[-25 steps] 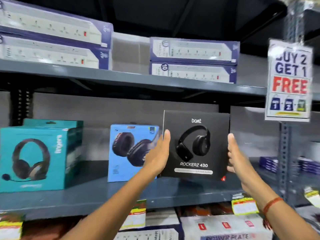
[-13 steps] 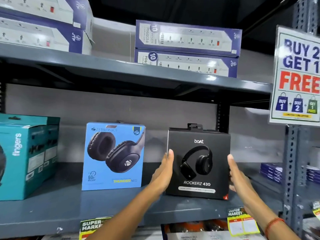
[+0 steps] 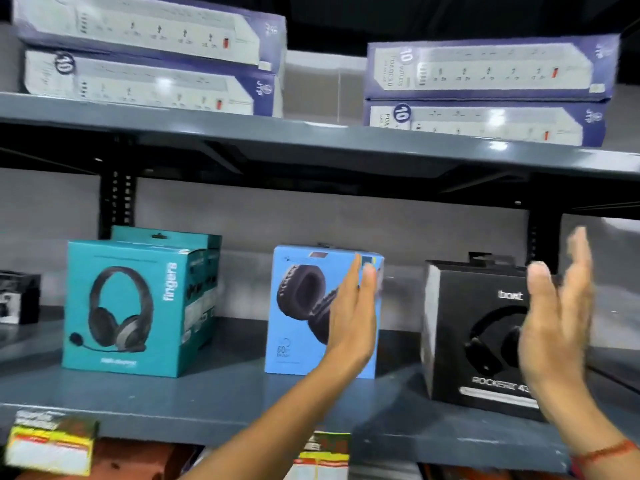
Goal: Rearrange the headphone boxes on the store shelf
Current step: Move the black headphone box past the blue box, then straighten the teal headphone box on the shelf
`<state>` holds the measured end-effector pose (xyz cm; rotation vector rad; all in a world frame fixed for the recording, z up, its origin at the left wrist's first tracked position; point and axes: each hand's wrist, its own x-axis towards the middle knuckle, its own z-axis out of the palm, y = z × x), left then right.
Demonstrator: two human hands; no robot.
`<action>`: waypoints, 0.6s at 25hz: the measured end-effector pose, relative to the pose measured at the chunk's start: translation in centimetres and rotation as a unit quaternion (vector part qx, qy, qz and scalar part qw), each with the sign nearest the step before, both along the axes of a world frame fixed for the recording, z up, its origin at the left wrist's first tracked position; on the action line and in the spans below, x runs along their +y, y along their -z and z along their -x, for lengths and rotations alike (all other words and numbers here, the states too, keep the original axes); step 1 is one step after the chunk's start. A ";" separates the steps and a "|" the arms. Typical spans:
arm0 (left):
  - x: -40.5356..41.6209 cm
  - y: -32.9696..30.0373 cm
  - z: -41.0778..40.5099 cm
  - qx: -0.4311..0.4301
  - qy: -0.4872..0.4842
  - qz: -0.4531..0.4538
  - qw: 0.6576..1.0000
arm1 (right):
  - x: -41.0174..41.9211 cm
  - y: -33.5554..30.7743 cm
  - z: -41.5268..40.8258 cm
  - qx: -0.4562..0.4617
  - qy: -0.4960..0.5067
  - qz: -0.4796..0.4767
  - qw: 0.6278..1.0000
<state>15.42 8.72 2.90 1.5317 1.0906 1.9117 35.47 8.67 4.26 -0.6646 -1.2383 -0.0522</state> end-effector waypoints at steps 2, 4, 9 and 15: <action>-2.4 -1.5 5.7 -0.022 -0.059 -0.088 0.994 | -1.2 -0.4 6.8 -0.014 -0.123 -0.015 0.992; -4.9 -2.3 12.3 -0.004 -0.140 -0.189 0.972 | -2.6 -0.4 14.9 -0.043 -0.247 0.036 0.967; -7.2 0.2 30.9 -0.079 -0.320 -0.167 0.929 | -2.6 2.6 30.4 -0.116 -0.446 0.332 0.823; -5.6 3.8 43.9 -0.206 -0.163 0.164 0.951 | 1.1 4.9 39.3 -0.029 -0.447 0.473 0.759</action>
